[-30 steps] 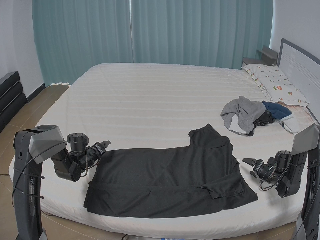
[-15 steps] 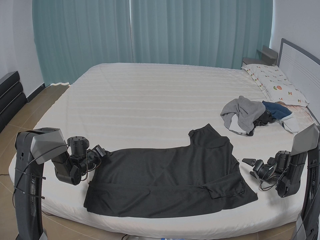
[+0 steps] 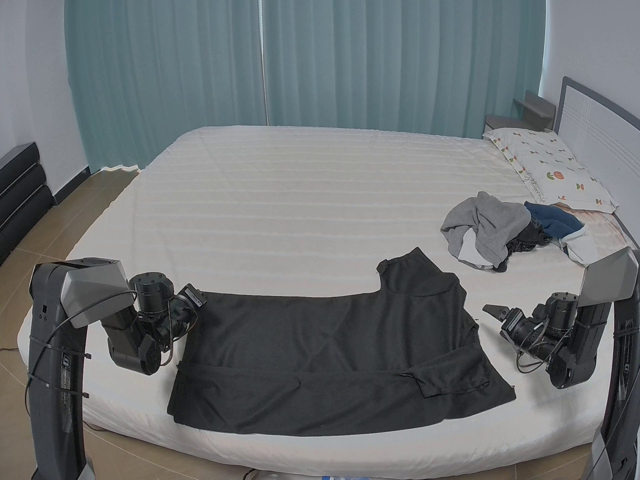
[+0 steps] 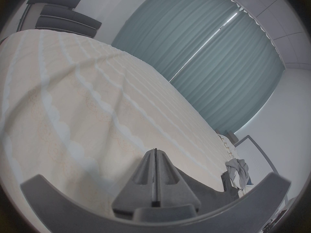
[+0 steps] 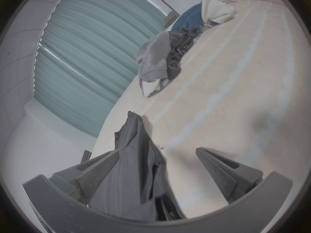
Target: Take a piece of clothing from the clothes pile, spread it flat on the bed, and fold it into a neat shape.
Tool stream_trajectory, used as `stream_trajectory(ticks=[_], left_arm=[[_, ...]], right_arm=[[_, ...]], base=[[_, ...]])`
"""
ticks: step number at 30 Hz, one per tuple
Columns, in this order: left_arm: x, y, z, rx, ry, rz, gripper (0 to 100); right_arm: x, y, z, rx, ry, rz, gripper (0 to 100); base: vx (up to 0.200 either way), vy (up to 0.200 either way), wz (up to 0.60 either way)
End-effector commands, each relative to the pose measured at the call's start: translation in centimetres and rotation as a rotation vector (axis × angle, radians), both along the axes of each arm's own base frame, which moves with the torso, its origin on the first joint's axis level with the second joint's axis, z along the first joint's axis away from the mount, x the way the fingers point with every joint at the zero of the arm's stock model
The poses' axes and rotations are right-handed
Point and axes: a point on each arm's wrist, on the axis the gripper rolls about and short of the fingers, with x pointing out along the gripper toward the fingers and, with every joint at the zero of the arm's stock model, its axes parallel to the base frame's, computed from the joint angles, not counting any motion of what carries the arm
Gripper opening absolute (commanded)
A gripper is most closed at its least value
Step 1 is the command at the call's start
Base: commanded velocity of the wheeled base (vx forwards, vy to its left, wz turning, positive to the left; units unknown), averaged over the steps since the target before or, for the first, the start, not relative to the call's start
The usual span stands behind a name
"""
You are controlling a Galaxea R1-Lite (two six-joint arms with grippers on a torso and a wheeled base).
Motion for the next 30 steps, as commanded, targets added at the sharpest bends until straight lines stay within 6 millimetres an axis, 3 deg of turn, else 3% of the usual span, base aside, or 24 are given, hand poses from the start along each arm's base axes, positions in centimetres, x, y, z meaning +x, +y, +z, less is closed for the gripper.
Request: stream_trajectory(ticks=[1,2,4,8,11,12,14,18,24,30], left_arm=[[-0.2,0.4,-0.3,-0.015,0.012,0.017,0],[-0.2,0.5,-0.3,-0.014,0.013,0.02,0],[-0.3,0.5,-0.5,-0.016,0.021,0.019,0],[-0.3,0.5,-0.5,-0.019,0.022,0.021,0],[-0.3,0.5,-0.4,-0.021,0.022,0.021,0],[-0.3,0.5,-0.4,-0.021,0.022,0.021,0],[-0.4,0.4,-0.5,-0.02,0.026,0.019,0],[-0.5,0.5,-0.5,-0.025,0.027,0.018,0],[-0.5,0.4,-0.6,-0.027,0.03,0.022,0],[-0.5,0.4,-0.6,-0.027,0.03,0.022,0]], right_arm=[[3.5,1.5,1.7,-0.031,-0.078,0.008,100],[3.7,1.5,1.7,-0.031,-0.078,0.008,100],[7.4,1.9,2.7,-0.044,-0.08,0.019,100],[11.1,3.1,3.5,-0.047,-0.073,0.034,100],[13.6,4.6,2.7,-0.047,-0.065,0.062,100],[13.6,4.6,2.7,-0.047,-0.065,0.062,100],[15.3,4.9,1.3,-0.044,-0.076,0.066,100],[15.7,4.6,-0.4,-0.044,-0.069,0.062,100],[16.5,5.7,-1.0,-0.043,-0.088,0.08,100],[17.1,5.1,-0.5,-0.042,-0.118,0.068,100]], base=[[0.0,0.0,0.0],[0.0,0.0,0.0],[0.0,0.0,0.0],[0.0,0.0,0.0],[0.0,0.0,0.0],[0.0,0.0,0.0],[0.0,0.0,0.0],[0.0,0.0,0.0],[0.0,0.0,0.0],[0.0,0.0,0.0]])
